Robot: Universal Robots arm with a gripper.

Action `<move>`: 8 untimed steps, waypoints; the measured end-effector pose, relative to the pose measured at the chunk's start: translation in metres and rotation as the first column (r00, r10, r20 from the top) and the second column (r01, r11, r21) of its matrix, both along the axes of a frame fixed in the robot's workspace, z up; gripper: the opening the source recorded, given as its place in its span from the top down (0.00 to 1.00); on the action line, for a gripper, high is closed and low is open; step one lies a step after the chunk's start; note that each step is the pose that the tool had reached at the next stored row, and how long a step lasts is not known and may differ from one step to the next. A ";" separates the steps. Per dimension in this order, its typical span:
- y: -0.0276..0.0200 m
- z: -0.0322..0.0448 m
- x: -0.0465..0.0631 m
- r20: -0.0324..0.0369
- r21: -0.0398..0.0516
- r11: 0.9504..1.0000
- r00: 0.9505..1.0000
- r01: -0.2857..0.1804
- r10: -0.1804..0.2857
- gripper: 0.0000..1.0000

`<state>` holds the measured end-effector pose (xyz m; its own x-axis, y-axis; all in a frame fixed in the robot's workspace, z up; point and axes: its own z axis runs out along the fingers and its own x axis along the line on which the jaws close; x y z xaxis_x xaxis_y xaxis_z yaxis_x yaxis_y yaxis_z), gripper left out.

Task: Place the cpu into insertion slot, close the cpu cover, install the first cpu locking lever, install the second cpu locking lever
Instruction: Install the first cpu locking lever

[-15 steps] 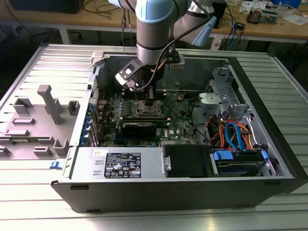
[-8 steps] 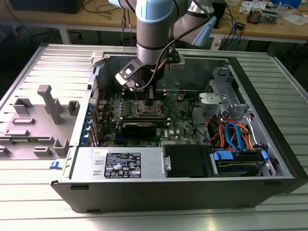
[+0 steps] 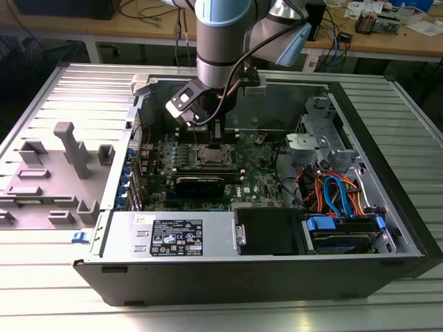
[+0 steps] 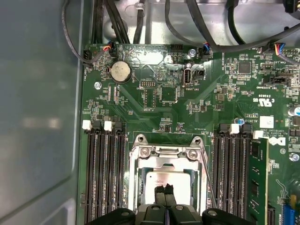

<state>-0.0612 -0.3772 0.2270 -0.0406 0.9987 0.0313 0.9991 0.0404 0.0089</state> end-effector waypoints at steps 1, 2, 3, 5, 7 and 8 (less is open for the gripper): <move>0.0000 0.0025 0.000 0.000 0.000 1.000 1.000 0.000 0.000 0.89; 0.0000 0.0040 0.000 0.000 0.000 1.000 1.000 -0.003 0.003 0.89; 0.0000 0.0041 0.000 0.000 0.000 1.000 1.000 -0.027 0.027 0.89; 0.0000 0.0042 0.000 0.000 0.000 0.997 0.997 -0.071 0.071 0.89; -0.0001 0.0048 0.000 0.000 0.000 0.995 0.995 -0.096 0.096 0.89; -0.0001 0.0061 0.000 0.000 0.000 0.995 0.995 -0.099 0.099 0.89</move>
<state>-0.0612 -0.3772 0.2331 -0.1395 0.9897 0.0311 0.9902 0.1393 0.0087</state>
